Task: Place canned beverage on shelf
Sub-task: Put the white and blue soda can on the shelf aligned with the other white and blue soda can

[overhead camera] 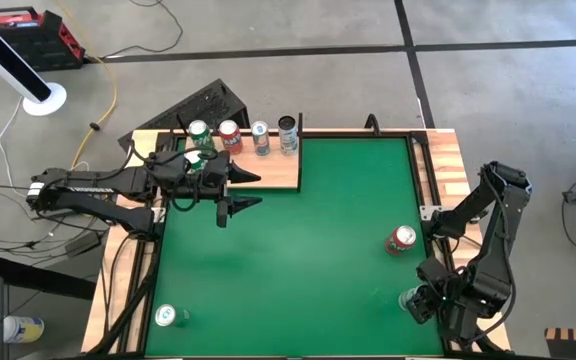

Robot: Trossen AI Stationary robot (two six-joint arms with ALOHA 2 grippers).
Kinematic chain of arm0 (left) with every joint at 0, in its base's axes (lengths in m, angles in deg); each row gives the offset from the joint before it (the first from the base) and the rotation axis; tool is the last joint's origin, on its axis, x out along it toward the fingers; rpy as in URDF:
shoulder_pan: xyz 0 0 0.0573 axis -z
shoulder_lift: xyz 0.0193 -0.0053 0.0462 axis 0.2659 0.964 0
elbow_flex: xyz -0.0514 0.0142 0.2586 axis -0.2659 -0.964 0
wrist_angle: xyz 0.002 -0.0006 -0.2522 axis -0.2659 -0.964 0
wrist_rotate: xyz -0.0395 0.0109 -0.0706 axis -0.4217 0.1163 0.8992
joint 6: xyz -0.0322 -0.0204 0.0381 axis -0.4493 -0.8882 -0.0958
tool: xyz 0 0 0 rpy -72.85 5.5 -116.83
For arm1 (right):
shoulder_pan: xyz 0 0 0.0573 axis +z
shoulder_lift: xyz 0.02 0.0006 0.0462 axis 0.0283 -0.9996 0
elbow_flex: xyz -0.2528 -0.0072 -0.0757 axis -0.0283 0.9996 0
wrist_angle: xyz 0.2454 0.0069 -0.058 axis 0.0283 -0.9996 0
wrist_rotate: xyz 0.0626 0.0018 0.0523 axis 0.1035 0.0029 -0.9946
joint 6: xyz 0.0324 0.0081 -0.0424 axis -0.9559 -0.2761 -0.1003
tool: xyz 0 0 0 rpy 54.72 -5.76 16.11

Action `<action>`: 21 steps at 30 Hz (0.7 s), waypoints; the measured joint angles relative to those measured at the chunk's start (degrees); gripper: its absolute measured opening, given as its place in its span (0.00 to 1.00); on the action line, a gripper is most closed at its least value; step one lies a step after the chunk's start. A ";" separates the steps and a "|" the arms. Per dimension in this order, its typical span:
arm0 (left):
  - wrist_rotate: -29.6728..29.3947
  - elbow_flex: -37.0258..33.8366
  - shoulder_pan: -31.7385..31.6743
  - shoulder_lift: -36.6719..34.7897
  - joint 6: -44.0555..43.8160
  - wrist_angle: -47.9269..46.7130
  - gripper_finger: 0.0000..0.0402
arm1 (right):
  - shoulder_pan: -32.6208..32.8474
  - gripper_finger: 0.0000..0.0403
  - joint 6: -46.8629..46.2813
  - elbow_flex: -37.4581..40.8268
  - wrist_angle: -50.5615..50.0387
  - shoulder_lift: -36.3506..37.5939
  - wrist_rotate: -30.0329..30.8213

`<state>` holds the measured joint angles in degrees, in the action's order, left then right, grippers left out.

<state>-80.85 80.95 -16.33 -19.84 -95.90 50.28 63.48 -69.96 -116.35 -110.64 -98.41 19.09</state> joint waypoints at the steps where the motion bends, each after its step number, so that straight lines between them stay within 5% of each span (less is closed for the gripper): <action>1: 0.00 0.00 0.00 0.00 -0.01 -0.01 0.71 | 0.00 0.80 0.00 0.00 0.09 0.00 -0.01; 16: -0.07 -0.02 0.00 0.00 -0.01 0.02 0.71 | -0.46 0.70 2.43 -0.04 0.32 0.02 0.02; 21: -0.07 -0.02 0.00 0.00 -0.03 0.02 0.71 | -3.49 0.69 9.82 -1.80 2.39 -0.08 2.15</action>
<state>-80.92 80.93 -16.33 -19.84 -95.93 50.31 59.99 -60.15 -118.15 -108.24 -98.49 21.23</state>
